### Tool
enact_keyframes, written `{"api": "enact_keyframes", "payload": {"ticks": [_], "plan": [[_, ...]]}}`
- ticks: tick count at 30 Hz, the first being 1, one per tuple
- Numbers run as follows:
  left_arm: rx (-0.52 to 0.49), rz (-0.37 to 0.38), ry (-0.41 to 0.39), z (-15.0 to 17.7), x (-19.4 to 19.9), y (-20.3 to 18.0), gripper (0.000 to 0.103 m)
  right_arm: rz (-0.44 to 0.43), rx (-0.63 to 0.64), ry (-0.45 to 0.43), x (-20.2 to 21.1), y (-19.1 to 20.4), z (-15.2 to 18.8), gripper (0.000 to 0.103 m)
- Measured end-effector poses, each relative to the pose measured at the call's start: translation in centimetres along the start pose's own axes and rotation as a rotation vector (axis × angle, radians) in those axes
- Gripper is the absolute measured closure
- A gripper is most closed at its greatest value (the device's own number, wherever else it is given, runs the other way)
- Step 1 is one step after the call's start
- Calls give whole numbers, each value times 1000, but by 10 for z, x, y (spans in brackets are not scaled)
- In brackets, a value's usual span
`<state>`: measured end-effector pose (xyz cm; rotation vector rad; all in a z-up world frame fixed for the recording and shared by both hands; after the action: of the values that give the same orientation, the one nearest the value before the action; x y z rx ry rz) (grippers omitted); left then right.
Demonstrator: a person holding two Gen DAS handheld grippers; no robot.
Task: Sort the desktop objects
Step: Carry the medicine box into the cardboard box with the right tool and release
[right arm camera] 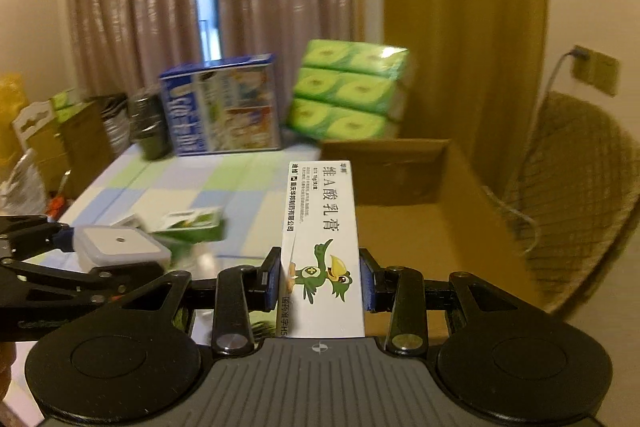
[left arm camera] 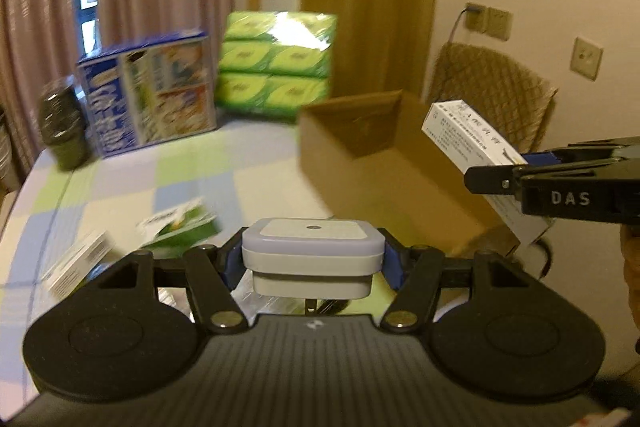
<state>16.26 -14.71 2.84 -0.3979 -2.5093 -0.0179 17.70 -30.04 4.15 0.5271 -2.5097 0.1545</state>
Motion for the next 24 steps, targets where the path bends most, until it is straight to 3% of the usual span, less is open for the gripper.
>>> {"api": "enact_keyframes", "payload": {"ticks": [5, 12, 24], "plan": [[-12, 50, 7, -25, -33, -39, 43, 23, -35, 28, -7, -49, -13, 68], [-37, 113, 30, -40, -90, -78, 43, 33, -66, 56, -30, -90, -17, 68], [-100, 177, 71, -30, -153, -102, 42, 53, -122, 110, -73, -128, -3, 68]]}}
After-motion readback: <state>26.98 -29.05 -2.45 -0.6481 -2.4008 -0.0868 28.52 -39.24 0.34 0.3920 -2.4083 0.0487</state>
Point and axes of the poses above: each gripper's, at about its wrist camera, not at the fingertips, and x roughly against the way its jaws point, y to its left, z to its underside, the point moved 5 cm from there along -x, roughly the way its jaws point, and after that the axes turned 3 degrees about x, right-handed, at the moved point
